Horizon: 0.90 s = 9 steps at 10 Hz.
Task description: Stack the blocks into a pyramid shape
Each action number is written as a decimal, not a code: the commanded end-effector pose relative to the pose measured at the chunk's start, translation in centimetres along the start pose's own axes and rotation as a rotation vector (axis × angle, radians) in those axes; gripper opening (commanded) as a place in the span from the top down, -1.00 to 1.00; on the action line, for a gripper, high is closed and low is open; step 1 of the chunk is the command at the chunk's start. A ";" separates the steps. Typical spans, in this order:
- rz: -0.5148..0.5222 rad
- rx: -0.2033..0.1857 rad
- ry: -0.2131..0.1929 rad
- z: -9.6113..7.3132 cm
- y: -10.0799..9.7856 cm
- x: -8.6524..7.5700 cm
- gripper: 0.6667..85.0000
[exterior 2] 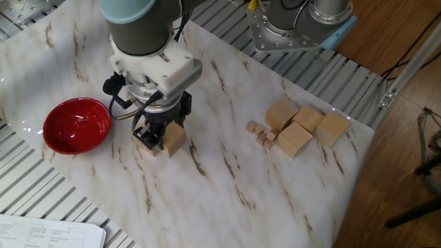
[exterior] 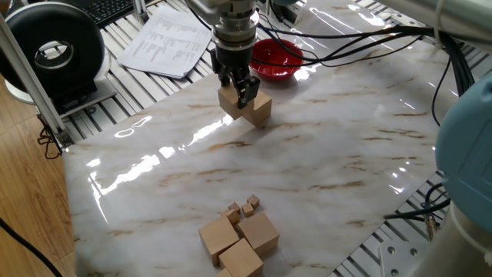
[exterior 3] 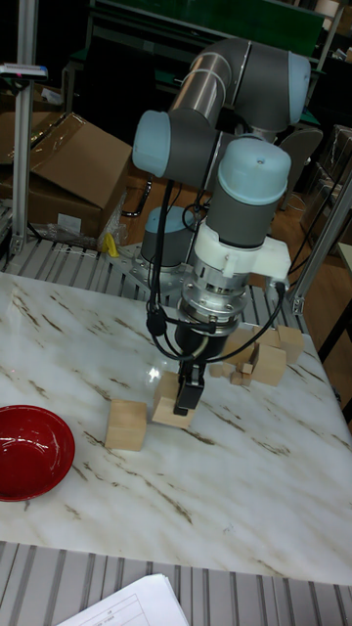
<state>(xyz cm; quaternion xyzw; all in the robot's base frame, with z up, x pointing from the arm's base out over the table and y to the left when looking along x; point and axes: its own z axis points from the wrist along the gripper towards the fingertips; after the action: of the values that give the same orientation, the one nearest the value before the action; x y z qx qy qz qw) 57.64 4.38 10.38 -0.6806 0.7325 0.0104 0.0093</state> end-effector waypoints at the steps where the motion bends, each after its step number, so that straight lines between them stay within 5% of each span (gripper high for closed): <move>1: 0.059 -0.005 -0.028 -0.1 0.1 -0.6 0.99; 6: 0.030 -0.020 -0.025 -0.1 0.5 -0.6 0.99; 9: 0.027 -0.061 -0.003 -0.2 1.5 0.0 0.99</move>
<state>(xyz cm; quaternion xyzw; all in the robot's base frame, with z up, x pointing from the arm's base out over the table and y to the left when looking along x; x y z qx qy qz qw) 56.73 4.55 10.40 -0.6703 0.7417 0.0247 -0.0017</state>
